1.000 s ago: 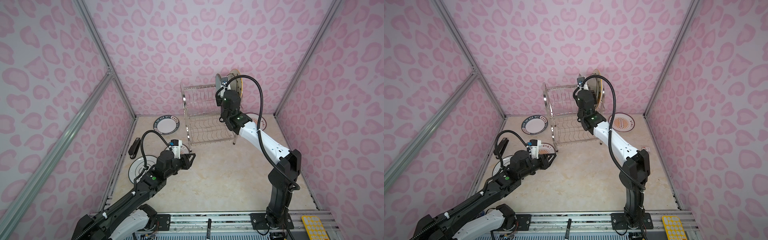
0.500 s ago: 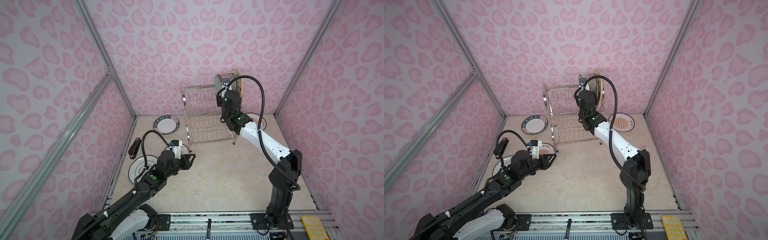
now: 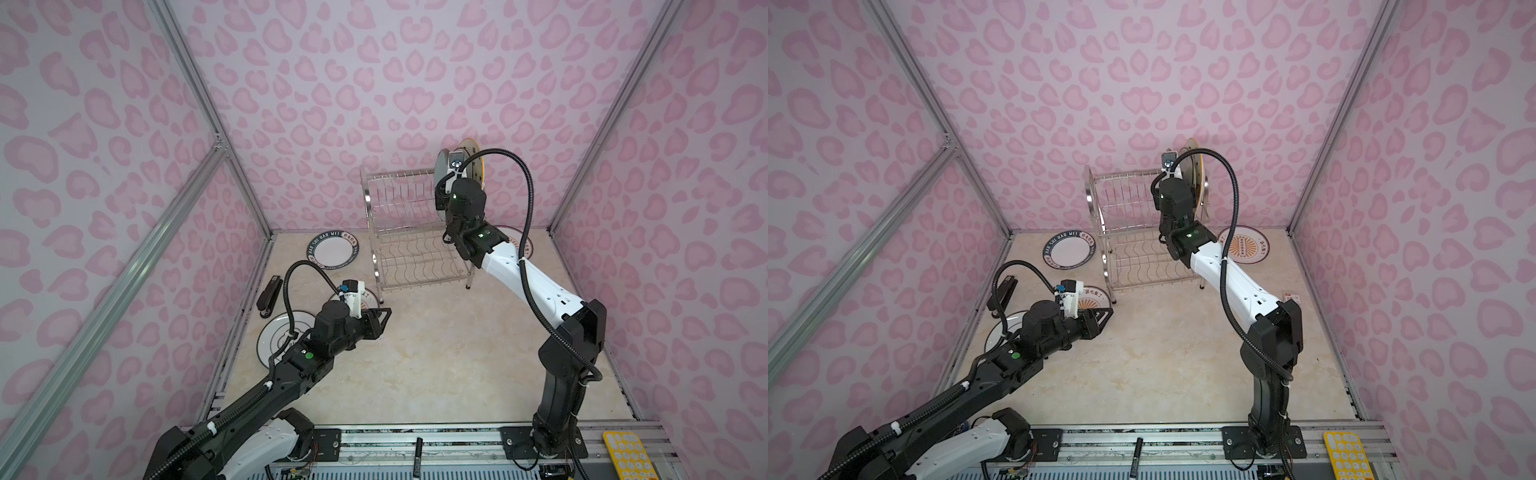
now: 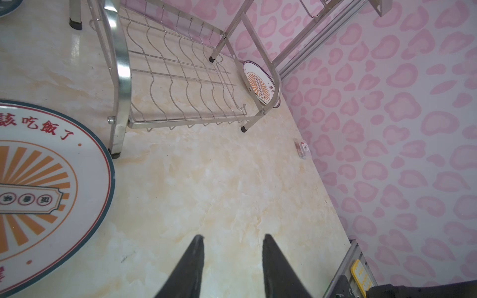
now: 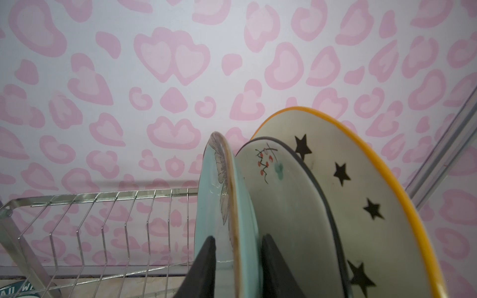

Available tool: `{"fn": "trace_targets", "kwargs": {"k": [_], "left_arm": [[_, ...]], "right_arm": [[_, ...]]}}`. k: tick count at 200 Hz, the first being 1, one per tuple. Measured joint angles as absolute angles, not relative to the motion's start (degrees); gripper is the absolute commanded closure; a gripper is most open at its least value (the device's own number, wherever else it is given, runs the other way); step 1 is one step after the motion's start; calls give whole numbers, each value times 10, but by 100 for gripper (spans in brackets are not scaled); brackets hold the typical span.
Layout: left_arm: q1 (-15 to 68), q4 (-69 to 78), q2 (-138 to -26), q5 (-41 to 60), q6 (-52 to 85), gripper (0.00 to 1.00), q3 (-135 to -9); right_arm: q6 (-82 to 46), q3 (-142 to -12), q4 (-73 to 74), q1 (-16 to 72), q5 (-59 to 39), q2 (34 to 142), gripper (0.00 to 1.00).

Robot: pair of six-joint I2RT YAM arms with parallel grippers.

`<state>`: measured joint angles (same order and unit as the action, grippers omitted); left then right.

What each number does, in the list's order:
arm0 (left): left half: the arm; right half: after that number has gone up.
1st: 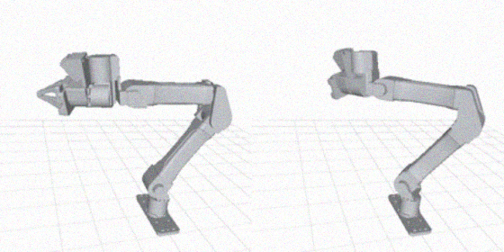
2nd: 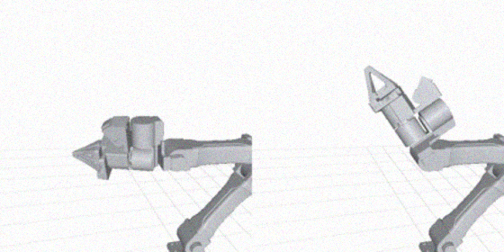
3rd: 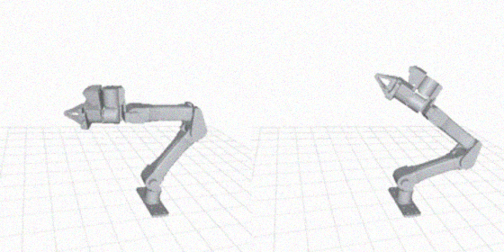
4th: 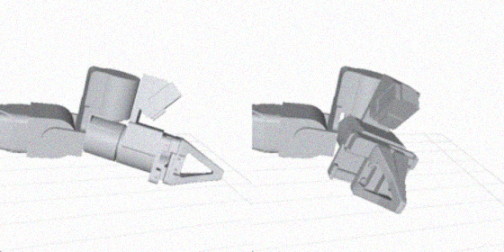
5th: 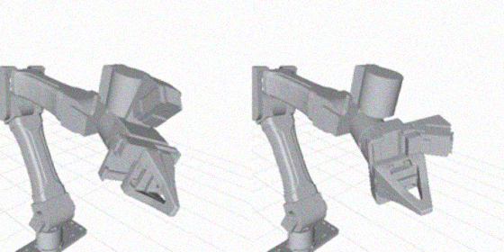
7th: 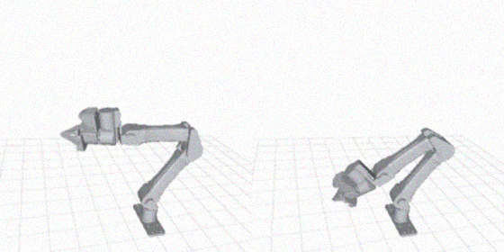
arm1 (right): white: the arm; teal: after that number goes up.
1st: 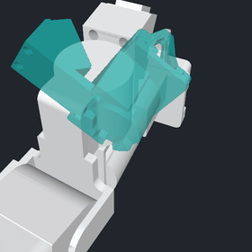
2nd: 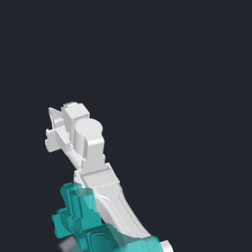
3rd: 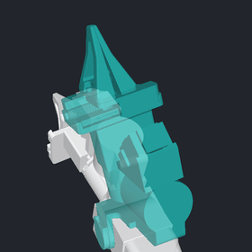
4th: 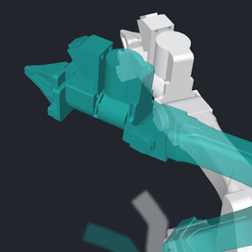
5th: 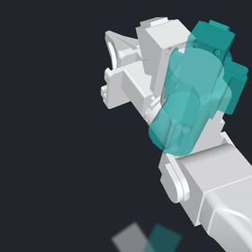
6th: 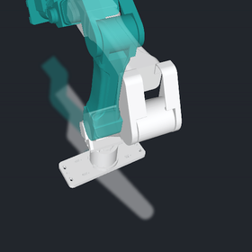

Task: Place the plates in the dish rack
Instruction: 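Lower the sunflower plate into the rack slot beside the star plate with the right gripper, then open the right gripper and withdraw it from the standing sunflower plate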

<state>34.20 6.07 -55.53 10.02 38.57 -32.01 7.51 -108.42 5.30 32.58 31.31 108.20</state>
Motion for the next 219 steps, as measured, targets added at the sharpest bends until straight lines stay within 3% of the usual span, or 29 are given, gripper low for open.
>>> {"fn": "trace_targets", "kwargs": {"k": [63,137,219], "left_arm": [[342,61,-569,102,386,60,-321],[342,66,-580,107,386,59,-329],[342,57,-583,96,374,57,-354]], "right_arm": [[78,-1080,57,326,311,1059,52],[84,-1043,65,330,291,1006,47],[74,-948,74,330,240,873,39]]}}
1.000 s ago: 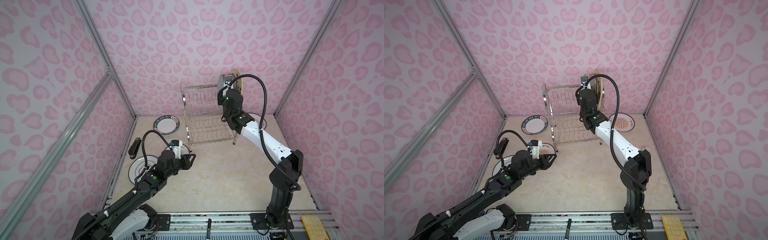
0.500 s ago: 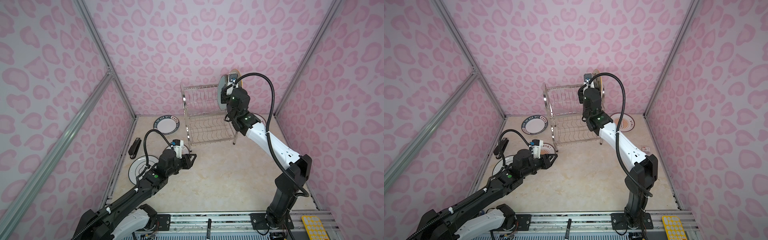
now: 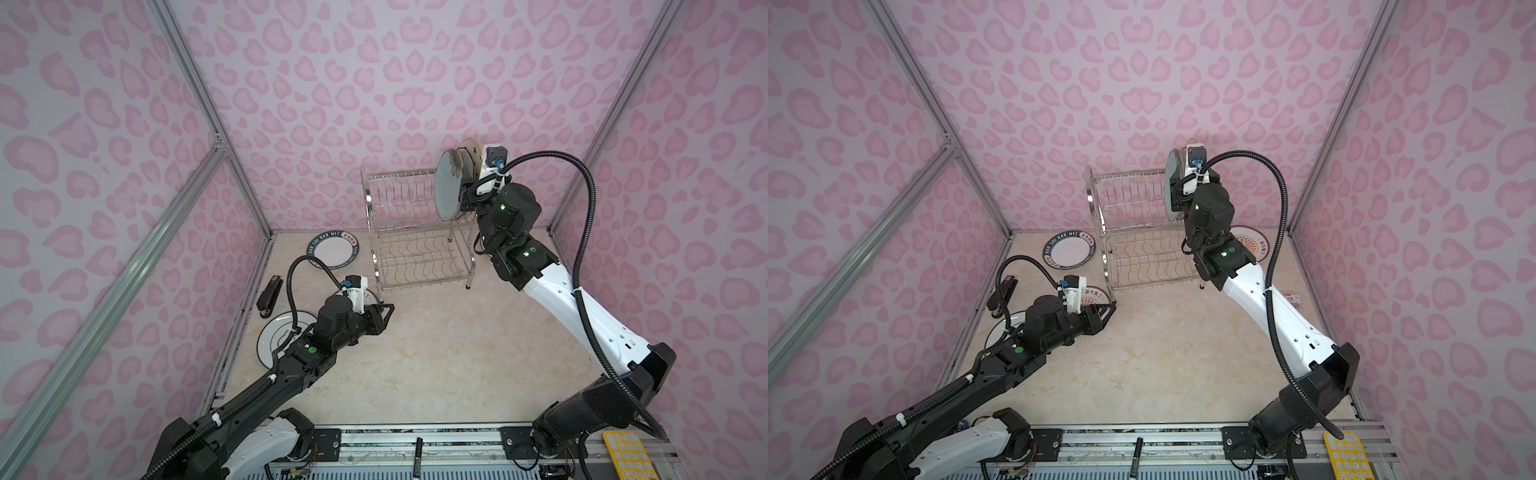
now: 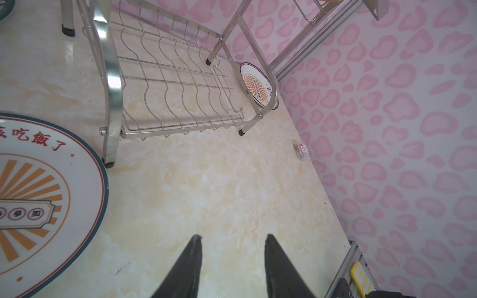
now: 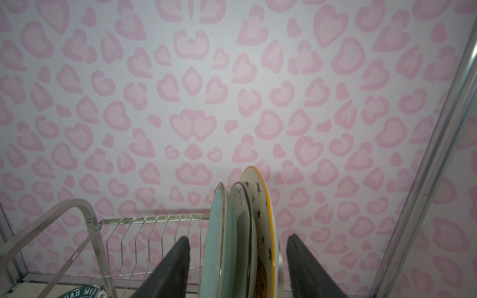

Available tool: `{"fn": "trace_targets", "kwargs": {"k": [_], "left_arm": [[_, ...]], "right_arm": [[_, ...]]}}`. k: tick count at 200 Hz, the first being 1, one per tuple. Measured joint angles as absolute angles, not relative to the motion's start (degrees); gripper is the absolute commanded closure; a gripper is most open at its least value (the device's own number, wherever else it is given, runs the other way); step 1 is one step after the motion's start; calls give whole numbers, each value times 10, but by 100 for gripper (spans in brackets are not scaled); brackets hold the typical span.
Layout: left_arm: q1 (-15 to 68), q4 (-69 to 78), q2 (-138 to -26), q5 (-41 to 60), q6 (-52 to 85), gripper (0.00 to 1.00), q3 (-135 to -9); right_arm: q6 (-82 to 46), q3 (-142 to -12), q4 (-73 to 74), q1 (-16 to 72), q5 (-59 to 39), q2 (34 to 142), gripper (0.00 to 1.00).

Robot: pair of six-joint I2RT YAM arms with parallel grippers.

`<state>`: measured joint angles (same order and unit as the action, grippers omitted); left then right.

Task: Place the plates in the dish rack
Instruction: 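Open the right gripper and withdraw it from the standing sunflower plate, then move the right gripper to the rim of the orange sunburst plate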

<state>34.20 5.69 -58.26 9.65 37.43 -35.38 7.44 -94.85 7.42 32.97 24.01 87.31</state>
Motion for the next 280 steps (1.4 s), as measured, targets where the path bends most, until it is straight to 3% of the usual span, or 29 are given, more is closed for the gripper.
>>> {"fn": "trace_targets", "kwargs": {"k": [64,142,200,280], "left_arm": [[342,22,-580,60,333,57,-388],[342,9,-588,42,325,57,-396],[345,8,-605,39,324,58,-401],[346,5,-604,30,324,58,-404]], "right_arm": [[56,-834,71,298,226,782,37],[-99,-624,1,128,121,659,37],[-172,-566,-29,63,30,641,37],[-229,-552,-25,4,-61,695,37]]}}
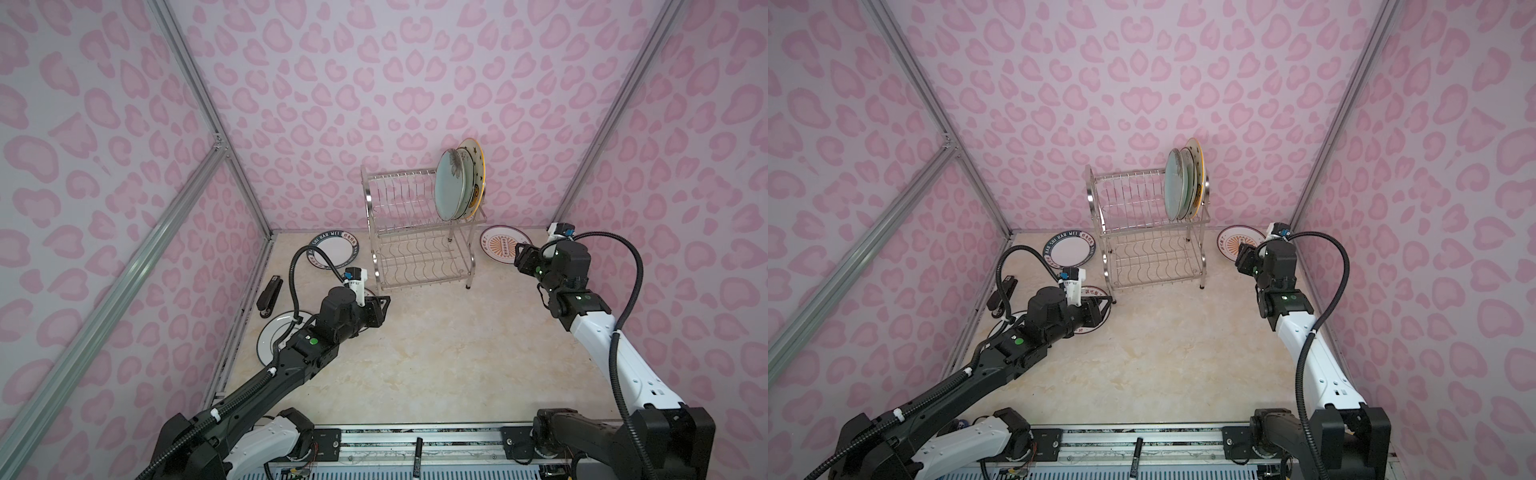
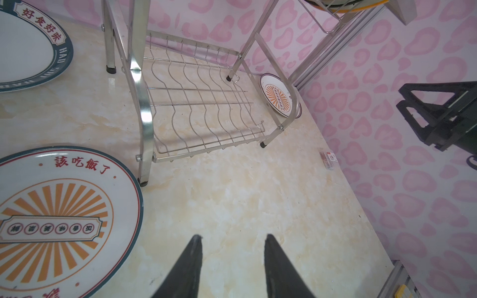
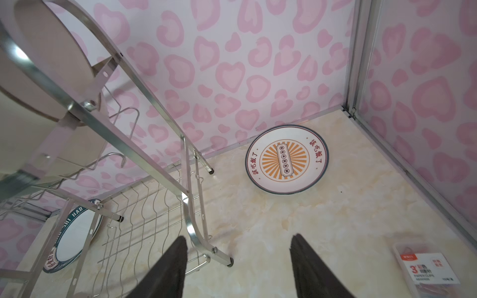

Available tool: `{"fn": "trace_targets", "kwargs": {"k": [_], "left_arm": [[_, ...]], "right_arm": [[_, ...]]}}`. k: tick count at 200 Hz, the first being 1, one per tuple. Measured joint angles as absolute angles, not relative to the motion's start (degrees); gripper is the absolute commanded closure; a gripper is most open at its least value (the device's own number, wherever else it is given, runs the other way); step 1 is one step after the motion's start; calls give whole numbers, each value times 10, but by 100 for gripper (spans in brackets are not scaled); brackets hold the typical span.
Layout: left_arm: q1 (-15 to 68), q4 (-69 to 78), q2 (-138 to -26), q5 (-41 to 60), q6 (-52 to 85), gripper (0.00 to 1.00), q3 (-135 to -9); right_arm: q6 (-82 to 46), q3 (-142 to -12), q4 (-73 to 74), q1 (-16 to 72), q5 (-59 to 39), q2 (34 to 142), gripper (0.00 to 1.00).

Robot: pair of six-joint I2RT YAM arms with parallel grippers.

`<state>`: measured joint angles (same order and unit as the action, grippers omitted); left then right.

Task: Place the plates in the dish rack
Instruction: 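Move the right gripper to the rim of the orange sunburst plate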

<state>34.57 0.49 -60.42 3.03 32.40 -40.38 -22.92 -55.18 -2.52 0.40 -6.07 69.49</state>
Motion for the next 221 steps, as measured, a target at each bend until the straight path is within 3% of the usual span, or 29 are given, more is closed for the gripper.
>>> {"fn": "trace_targets", "kwargs": {"k": [114,221], "left_arm": [[346,1,-604,30,324,58,-404],[346,-1,-604,32,319,58,-404]], "right_arm": [[-324,-513,76,-153,-196,853,41],[-365,-649,105,-195,-258,1073,45]]}}
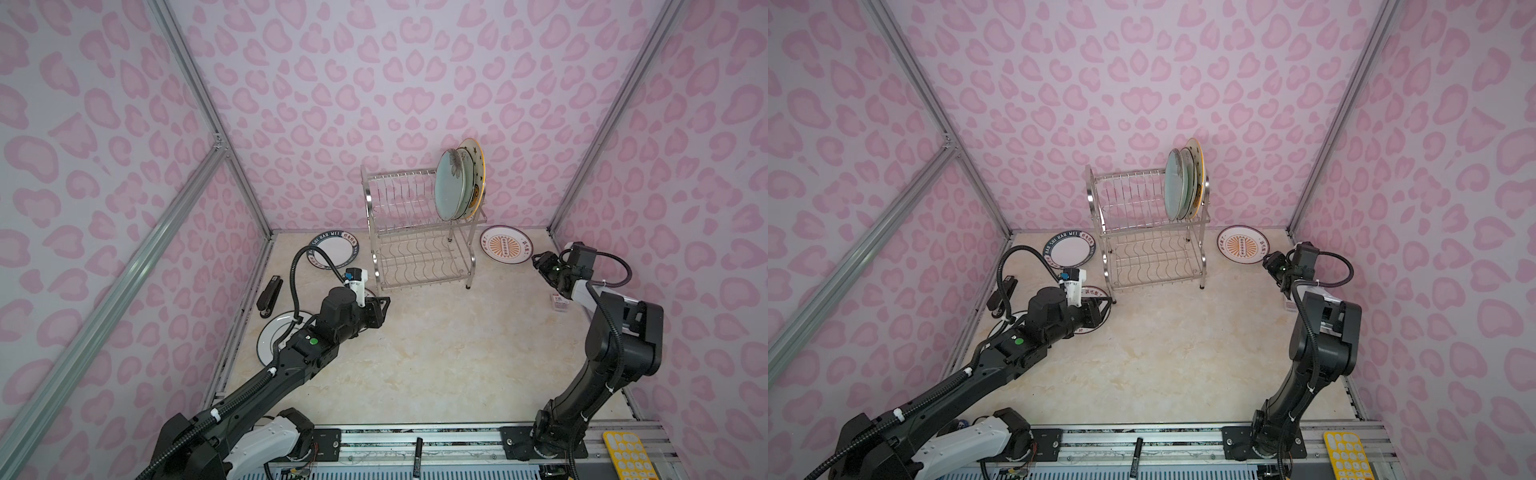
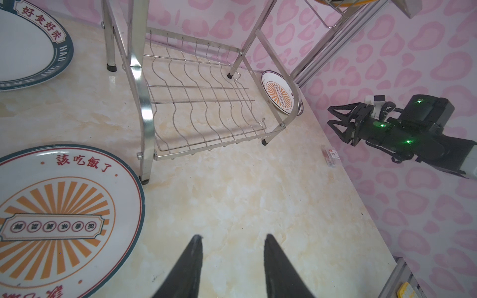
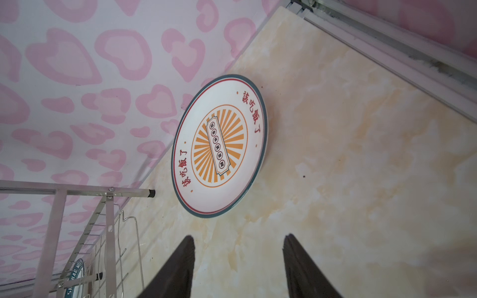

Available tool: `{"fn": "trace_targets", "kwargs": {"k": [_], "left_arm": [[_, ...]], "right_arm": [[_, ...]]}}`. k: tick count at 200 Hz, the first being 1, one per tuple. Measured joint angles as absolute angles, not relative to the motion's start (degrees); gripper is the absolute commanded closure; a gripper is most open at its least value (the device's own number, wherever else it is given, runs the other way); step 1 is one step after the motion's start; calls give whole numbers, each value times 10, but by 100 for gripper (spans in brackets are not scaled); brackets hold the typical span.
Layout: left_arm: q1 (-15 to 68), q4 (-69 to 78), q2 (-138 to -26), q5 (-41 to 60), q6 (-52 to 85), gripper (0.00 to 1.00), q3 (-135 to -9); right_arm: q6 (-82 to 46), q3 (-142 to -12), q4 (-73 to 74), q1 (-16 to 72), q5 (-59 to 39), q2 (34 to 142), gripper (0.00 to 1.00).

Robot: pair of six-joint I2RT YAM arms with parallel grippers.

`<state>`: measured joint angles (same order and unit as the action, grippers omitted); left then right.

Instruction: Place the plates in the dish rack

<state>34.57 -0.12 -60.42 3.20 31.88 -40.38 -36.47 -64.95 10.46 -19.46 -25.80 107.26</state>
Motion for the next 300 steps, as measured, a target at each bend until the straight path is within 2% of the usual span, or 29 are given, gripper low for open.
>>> {"fn": "trace_targets", "kwargs": {"k": [152,300], "left_arm": [[346,-3,-604,32,315,58,-404],[346,-3,-597,32,315,58,-404]], "right_arm": [[-423,-723,125,-196,-300,1206,47],[-464,-838,117,-164,-294,1301,63]]}}
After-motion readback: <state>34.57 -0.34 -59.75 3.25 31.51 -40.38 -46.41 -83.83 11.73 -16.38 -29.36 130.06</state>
